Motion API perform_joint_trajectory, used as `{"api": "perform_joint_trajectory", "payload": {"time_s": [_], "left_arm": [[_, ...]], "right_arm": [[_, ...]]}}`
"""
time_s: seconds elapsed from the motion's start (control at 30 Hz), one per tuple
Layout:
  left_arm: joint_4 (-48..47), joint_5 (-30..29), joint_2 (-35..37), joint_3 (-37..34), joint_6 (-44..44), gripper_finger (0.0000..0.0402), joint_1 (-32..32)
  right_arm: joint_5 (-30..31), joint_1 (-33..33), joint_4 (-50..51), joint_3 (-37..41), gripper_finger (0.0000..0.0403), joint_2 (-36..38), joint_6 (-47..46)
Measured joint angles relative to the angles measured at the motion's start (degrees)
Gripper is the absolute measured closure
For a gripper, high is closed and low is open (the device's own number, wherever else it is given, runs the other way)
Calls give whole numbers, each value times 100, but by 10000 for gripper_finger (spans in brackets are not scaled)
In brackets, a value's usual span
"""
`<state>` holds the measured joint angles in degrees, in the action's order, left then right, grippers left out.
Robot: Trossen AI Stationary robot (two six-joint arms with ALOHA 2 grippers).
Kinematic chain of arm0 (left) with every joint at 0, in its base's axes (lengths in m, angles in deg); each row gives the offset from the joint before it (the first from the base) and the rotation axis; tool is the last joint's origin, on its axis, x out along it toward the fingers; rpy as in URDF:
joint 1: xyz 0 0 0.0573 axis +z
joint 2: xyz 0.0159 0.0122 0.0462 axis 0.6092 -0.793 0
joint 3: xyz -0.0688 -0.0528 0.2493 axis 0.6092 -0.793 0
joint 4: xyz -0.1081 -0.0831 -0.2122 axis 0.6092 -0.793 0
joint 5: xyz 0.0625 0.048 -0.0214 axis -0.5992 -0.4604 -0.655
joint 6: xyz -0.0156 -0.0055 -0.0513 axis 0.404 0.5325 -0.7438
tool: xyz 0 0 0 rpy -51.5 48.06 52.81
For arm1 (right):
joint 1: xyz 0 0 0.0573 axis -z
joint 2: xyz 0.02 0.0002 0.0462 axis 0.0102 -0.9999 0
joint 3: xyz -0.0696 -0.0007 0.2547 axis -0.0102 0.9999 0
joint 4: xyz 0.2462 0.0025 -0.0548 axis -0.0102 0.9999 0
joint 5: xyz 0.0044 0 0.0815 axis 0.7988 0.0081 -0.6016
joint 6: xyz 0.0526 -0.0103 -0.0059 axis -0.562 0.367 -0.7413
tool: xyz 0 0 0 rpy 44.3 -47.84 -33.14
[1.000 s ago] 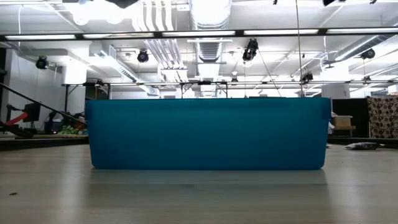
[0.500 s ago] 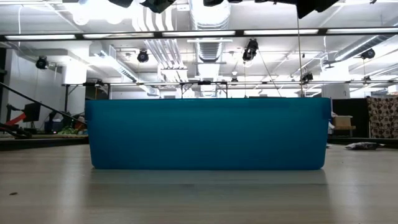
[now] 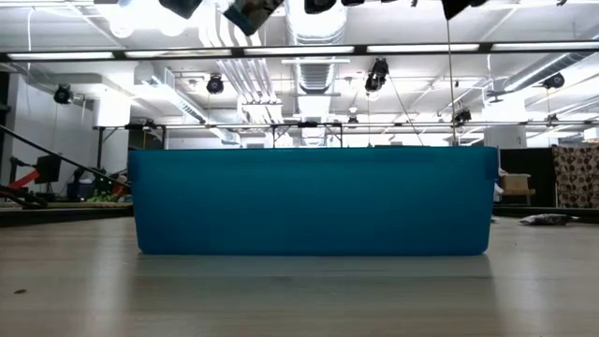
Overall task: Sort candy
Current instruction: Put the white chocolate bar into the blue bin, then put the brown chocolate bar into the gray bin
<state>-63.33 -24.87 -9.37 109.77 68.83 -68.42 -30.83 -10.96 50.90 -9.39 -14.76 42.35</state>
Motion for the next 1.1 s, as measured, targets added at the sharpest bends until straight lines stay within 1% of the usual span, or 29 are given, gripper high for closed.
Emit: {"api": "perform_joint_trajectory", "payload": {"time_s": [0.1, 0.2, 0.27, 0.33, 0.4, 0.47, 0.53, 0.67, 0.8, 0.87, 0.97, 1.1], "left_arm": [[-319, -9, 140, 0, -167, 354, 10], [-737, -158, 314, 0, -386, 329, 16], [-999, -275, 437, 0, -497, 316, 22], [-1230, -392, 554, 0, -620, 307, 25], [-1381, -576, 646, 0, -746, 304, 25], [-1544, -800, 717, 0, -865, 304, 25], [-1721, -946, 773, 0, -977, 305, 25], [-1913, -988, 844, 0, -1135, 308, 26], [-1968, -875, 862, 0, -1134, 308, 53], [-2185, -664, 867, 0, -1105, 309, 86], [-2510, -344, 868, 0, -1111, 309, 186], [-2598, -92, 866, 0, -1167, 309, 345]], "right_arm": [[5, 132, 971, -248, 380, 130, -290], [9, 292, 2233, -545, 381, 172, -786], [10, 387, 3047, -721, 381, 141, -1145], [13, 465, 3580, -815, 374, 48, -1406], [16, 506, 3819, -826, 356, -61, -1604], [70, 513, 3843, -794, 330, -160, -1653], [263, 511, 3860, -782, 300, -191, -1689], [530, 511, 4048, -785, 242, -248, -1706], [735, 511, 4616, -895, 202, -141, -1714], [750, 513, 5057, -981, 190, -58, -1820], [755, 532, 5817, -1120, 182, 29, -2154], [776, 579, 6707, -1234, 181, 188, -2827]]}}
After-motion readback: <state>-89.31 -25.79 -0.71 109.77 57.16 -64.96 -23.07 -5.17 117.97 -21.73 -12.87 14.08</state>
